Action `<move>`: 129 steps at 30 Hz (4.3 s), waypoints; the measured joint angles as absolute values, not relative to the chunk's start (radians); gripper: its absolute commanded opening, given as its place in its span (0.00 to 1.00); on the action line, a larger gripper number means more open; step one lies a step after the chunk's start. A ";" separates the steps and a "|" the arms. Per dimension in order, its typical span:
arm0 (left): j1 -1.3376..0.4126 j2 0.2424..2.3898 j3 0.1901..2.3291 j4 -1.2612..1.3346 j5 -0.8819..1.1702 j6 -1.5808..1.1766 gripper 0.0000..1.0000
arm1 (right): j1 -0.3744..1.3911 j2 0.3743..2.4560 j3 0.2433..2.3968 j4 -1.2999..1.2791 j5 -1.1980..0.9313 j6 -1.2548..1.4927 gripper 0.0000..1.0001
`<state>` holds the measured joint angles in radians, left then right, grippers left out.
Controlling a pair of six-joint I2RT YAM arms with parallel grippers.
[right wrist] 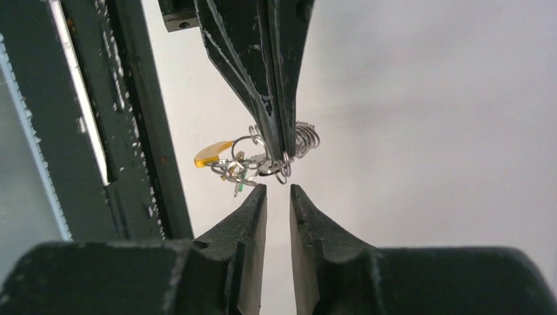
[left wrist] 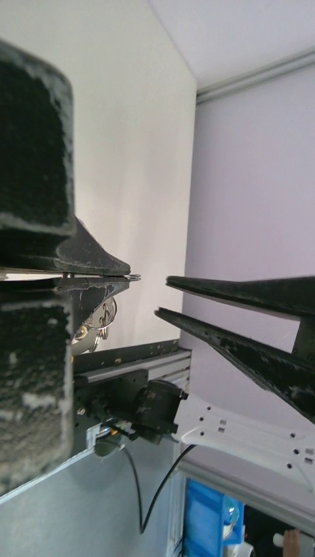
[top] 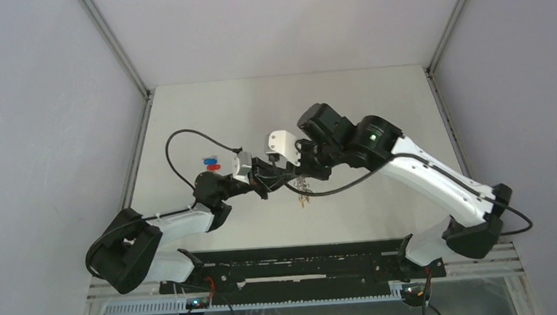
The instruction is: Put the keys on the keyring
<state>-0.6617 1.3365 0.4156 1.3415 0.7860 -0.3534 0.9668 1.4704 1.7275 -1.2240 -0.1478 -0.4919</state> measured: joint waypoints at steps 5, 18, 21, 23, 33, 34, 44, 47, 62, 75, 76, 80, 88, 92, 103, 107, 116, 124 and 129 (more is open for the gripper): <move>-0.662 1.299 0.416 1.357 0.719 -0.348 0.00 | 0.968 1.290 1.567 -1.043 -0.095 -0.478 0.30; -0.662 1.208 0.416 1.383 0.676 -0.348 0.00 | 0.701 0.990 1.203 -0.609 -0.423 -0.422 0.30; -0.662 1.197 0.416 1.387 0.677 -0.348 0.00 | 0.683 1.015 1.203 -0.554 -0.520 -0.401 0.29; -0.662 1.196 0.416 1.388 0.683 -0.348 0.00 | 0.675 1.024 1.203 -0.540 -0.556 -0.396 0.30; -0.662 1.178 0.416 1.389 0.684 -0.347 0.00 | 0.635 1.063 1.203 -0.481 -0.753 -0.360 0.26; -0.662 1.176 0.416 1.389 0.685 -0.347 0.00 | 0.632 1.068 1.203 -0.481 -0.764 -0.358 0.26; -0.662 1.160 0.416 1.390 0.685 -0.347 0.00 | 0.617 1.108 1.203 -0.481 -0.833 -0.347 0.22; -0.662 1.158 0.416 1.390 0.687 -0.347 0.00 | 0.616 1.110 1.203 -0.480 -0.844 -0.344 0.21; -0.662 1.151 0.418 1.389 0.700 -0.347 0.00 | 0.607 1.142 1.203 -0.467 -0.878 -0.333 0.01; -0.664 1.149 0.453 1.390 0.711 -0.346 0.00 | 0.599 1.150 1.203 -0.475 -0.932 -0.343 0.10; -0.664 1.149 0.453 1.390 0.711 -0.346 0.00 | 0.598 1.150 1.203 -0.476 -0.933 -0.345 0.11; -0.665 1.149 0.453 1.390 0.710 -0.346 0.00 | 0.596 1.150 1.203 -0.476 -0.939 -0.347 0.12; -0.669 1.149 0.453 1.390 0.710 -0.345 0.00 | 0.596 1.147 1.203 -0.471 -0.950 -0.342 0.00; -0.674 1.149 0.453 1.396 0.710 -0.345 0.00 | 0.596 1.148 1.203 -0.464 -0.954 -0.336 0.00; -0.691 1.150 0.453 1.403 0.708 -0.329 0.00 | 0.618 1.179 1.203 -0.429 -0.975 -0.311 0.00; -0.697 1.150 0.453 1.407 0.706 -0.327 0.00 | 0.636 1.194 1.214 -0.439 -0.966 -0.313 0.00; -0.701 1.151 0.453 1.415 0.683 -0.311 0.00 | 0.663 1.232 1.268 -0.530 -0.891 -0.346 0.16; -0.703 1.151 0.453 1.414 0.683 -0.304 0.00 | 0.635 1.068 1.245 -0.566 -0.844 -0.413 0.22; -0.703 1.151 0.453 1.414 0.684 -0.304 0.00 | 0.638 1.031 1.221 -0.527 -0.848 -0.432 0.23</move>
